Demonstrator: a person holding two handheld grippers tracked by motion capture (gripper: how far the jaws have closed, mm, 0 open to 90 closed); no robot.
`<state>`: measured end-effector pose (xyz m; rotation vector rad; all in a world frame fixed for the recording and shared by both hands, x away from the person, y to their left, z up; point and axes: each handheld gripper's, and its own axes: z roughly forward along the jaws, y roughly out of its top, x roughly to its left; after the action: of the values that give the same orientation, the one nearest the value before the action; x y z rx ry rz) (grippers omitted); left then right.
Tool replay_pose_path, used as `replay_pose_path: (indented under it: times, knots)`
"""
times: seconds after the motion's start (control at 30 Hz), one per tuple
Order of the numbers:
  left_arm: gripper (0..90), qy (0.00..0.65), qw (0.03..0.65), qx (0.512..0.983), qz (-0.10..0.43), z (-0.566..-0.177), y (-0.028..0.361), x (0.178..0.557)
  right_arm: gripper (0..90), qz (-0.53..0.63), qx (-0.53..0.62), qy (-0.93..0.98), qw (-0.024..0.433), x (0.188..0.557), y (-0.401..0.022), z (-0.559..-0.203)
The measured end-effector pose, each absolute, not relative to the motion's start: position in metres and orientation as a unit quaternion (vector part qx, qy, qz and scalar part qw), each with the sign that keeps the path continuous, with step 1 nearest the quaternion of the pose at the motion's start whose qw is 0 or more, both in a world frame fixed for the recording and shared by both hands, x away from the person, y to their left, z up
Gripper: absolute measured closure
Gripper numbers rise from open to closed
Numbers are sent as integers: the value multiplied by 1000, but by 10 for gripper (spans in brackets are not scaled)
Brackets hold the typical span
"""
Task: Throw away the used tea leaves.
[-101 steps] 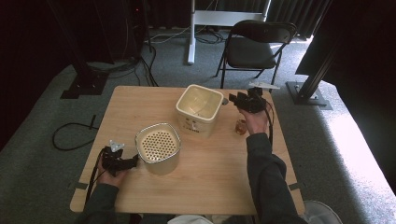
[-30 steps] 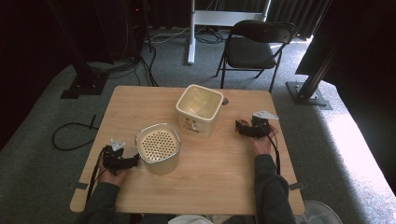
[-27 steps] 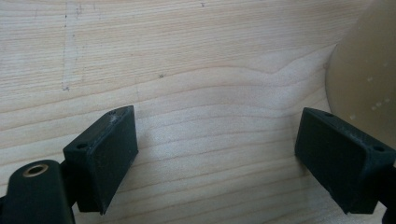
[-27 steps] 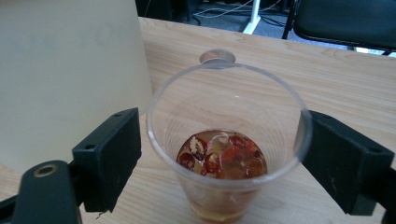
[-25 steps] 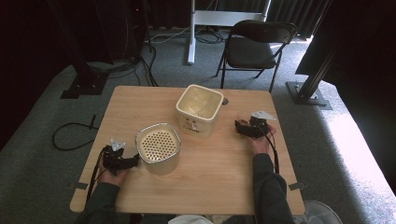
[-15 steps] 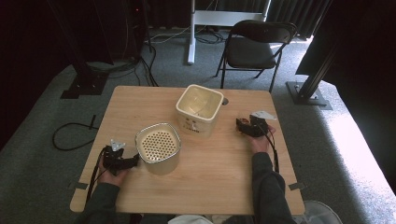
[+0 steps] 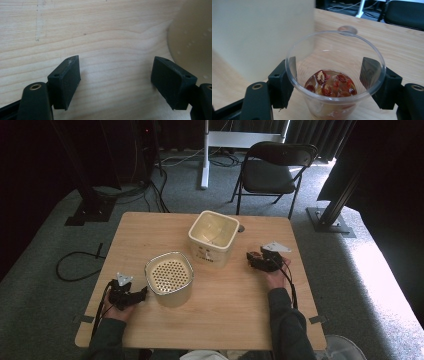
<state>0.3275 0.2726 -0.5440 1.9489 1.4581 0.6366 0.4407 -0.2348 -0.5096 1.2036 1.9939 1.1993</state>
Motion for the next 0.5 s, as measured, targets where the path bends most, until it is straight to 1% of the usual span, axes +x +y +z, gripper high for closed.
replay_pose_path:
  times: [0.13, 0.2, 0.23, 0.33, 0.4, 0.5]
  knots:
    - [245, 528, 313, 755, 230, -544, 273, 319, 296, 450, 428, 742, 251, 429, -227, -510]
    - [208, 515, 313, 766, 221, -544, 272, 315, 299, 456, 420, 745, 245, 423, -223, -509]
    - [203, 513, 312, 770, 217, -543, 271, 313, 303, 459, 416, 747, 242, 419, -221, -509]
    - [209, 506, 306, 778, 213, -541, 266, 308, 310, 464, 396, 755, 240, 409, -213, -506]
    - [237, 498, 304, 782, 221, -540, 262, 303, 316, 473, 385, 757, 235, 402, -207, -504]
    - [252, 489, 306, 783, 231, -538, 258, 297, 319, 481, 372, 761, 228, 392, -199, -502]
